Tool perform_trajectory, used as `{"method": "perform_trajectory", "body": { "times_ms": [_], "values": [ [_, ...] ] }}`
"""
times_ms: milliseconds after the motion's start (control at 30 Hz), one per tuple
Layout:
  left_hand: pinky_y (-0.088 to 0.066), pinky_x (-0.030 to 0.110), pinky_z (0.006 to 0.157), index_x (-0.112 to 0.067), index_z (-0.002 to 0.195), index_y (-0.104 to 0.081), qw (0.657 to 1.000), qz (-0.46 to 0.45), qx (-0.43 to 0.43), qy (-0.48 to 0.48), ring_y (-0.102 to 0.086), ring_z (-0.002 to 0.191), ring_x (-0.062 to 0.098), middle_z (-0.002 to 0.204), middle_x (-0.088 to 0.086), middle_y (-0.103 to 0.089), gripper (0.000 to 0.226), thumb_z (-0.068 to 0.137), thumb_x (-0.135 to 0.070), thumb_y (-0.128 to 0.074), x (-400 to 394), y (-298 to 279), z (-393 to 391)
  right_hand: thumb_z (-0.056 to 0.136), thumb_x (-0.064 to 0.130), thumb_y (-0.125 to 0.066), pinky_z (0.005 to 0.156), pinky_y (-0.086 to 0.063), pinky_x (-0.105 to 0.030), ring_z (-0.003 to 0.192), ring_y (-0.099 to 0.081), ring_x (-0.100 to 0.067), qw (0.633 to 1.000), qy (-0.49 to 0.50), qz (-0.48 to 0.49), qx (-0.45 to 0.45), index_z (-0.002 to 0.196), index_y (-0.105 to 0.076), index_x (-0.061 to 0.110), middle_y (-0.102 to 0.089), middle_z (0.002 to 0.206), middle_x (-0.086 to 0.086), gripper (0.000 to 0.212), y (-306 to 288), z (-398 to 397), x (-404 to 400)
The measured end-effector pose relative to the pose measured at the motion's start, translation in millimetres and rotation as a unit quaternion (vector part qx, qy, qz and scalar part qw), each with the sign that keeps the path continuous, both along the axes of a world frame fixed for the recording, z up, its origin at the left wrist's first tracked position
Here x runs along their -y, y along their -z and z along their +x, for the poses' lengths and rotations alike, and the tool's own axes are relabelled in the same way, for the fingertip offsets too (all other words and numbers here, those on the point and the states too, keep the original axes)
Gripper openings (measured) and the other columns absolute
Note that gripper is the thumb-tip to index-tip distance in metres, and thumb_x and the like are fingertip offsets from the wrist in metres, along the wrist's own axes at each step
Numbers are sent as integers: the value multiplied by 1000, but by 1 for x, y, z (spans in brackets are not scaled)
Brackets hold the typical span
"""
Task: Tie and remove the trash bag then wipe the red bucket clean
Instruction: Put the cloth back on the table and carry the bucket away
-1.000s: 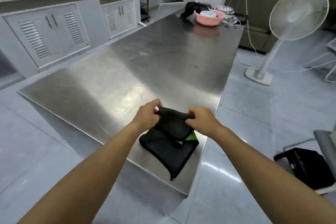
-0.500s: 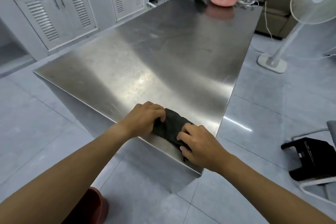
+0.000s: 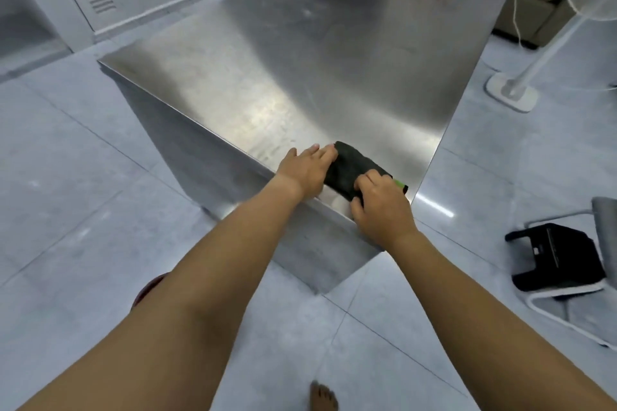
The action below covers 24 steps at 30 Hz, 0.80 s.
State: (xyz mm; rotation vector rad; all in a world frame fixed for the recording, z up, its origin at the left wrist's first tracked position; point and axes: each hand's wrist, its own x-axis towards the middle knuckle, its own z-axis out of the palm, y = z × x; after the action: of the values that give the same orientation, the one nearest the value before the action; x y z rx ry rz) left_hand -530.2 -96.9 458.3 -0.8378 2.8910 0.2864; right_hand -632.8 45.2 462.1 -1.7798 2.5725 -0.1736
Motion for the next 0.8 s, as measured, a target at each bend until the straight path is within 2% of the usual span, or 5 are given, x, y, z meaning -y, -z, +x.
{"method": "perform_trajectory", "body": {
  "times_ms": [233,367,500,700,800],
  "values": [
    [-18,54,117,-24,155,-12,999,10,47,-10,-11,151,24,165,4,-7,67,95,-10,-39,-10,-3,23,90,28,-50,91,-42,-43,106,-53,-32,990,109,74,-59,118,-52,9,-55,119,-11,34,-3,46,8],
    [-27,50,114,-19,150,-30,983,96,-128,-88,-35,141,25,156,5,-34,60,93,-11,-43,-21,-1,70,89,24,-51,105,-33,-53,124,-45,-35,991,112,25,-70,129,-48,9,-50,134,-16,43,0,88,22],
    [-42,48,101,-14,138,-48,906,78,-311,-278,-54,121,29,138,8,-55,46,92,-12,-47,-24,31,154,85,16,-51,112,-28,-52,139,-34,-33,998,-33,-54,-21,137,-44,8,-37,151,-17,52,23,149,48],
    [-45,46,98,-19,147,-31,768,209,-212,-567,-53,118,39,137,20,-46,60,90,-17,-52,-4,136,305,83,18,-52,108,-33,-46,142,-28,-32,987,-114,22,116,142,-37,11,-24,157,-15,61,114,245,93],
    [-52,43,80,-32,152,-16,687,303,-170,-638,-58,110,42,135,21,-47,80,85,-17,-58,-8,200,363,86,19,-52,108,-31,-47,143,-23,-32,973,-99,99,182,147,-28,12,-18,159,-15,66,187,279,109]
  ]
}}
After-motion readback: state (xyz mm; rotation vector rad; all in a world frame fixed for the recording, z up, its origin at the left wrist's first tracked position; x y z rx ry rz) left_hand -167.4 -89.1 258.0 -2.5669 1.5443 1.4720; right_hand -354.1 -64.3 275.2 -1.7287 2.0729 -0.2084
